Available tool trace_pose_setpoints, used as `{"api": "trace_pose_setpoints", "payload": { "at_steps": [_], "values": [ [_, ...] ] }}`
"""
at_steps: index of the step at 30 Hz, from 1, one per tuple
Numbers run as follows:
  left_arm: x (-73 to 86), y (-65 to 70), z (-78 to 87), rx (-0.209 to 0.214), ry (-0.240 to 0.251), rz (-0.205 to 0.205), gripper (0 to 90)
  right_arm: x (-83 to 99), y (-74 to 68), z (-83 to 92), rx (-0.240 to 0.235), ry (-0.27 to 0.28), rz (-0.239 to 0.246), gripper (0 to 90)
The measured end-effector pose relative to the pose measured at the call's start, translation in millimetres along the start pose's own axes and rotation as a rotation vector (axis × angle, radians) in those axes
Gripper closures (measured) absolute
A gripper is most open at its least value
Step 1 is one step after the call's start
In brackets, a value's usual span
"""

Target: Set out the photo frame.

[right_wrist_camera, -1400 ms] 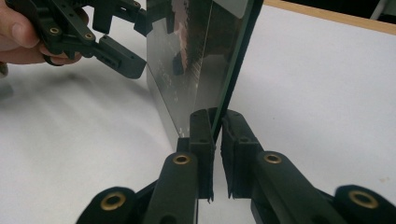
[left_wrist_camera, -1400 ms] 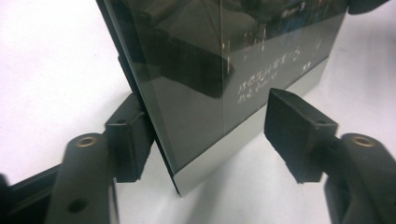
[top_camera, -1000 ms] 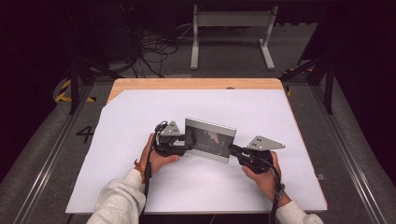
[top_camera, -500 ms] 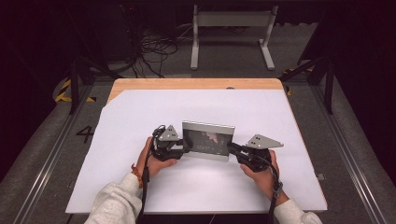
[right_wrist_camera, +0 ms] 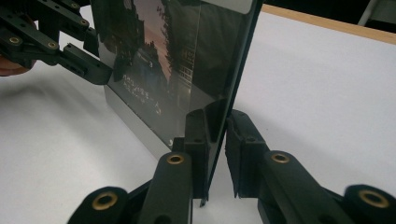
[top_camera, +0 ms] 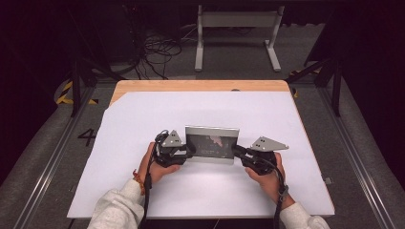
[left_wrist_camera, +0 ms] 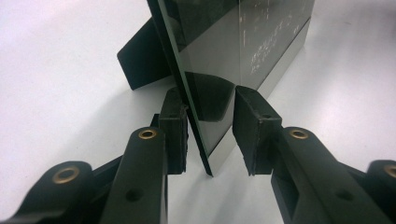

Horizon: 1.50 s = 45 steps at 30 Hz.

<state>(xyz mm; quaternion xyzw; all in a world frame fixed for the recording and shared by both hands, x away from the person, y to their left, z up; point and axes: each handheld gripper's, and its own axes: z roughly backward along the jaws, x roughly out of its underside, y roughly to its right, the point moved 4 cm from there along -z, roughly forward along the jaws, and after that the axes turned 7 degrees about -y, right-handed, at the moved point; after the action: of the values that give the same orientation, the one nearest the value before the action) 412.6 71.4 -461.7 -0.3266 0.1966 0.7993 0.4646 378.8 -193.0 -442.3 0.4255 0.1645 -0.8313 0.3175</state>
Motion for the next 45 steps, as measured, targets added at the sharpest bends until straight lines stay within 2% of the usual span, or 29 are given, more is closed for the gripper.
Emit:
{"api": "trace_pose_setpoints", "payload": {
  "at_steps": [11, 18, 29, 33, 36, 40, 45],
  "values": [
    [0.8, 0.8, 4.9, -0.023, 0.001, -0.017, 68.4, 3.1, 0.3, 6.3, 0.018, -0.030, 0.041, 84.3],
    [2.9, -0.3, 8.1, -0.031, 0.002, -0.012, 71.8, 3.2, 0.7, 6.4, 0.018, -0.029, 0.041, 87.1],
    [4.1, -0.1, 8.0, -0.031, 0.002, -0.018, 71.6, 3.4, 0.8, 6.2, 0.022, -0.030, 0.047, 86.4],
    [4.0, 0.4, 12.4, -0.044, 0.006, -0.023, 72.5, 2.6, 0.2, 8.4, 0.040, -0.027, 0.065, 85.3],
    [3.6, 1.4, 18.0, -0.050, 0.013, -0.026, 72.5, 0.0, 0.0, 13.3, 0.072, -0.025, 0.104, 85.4],
    [5.9, -0.3, 25.6, -0.068, 0.020, -0.020, 72.2, 0.4, 1.4, 18.1, 0.077, -0.022, 0.110, 85.2],
    [8.0, -1.9, 30.6, -0.065, 0.031, -0.019, 71.8, 1.4, 1.7, 19.0, 0.071, -0.025, 0.107, 84.7]
  ]
}}
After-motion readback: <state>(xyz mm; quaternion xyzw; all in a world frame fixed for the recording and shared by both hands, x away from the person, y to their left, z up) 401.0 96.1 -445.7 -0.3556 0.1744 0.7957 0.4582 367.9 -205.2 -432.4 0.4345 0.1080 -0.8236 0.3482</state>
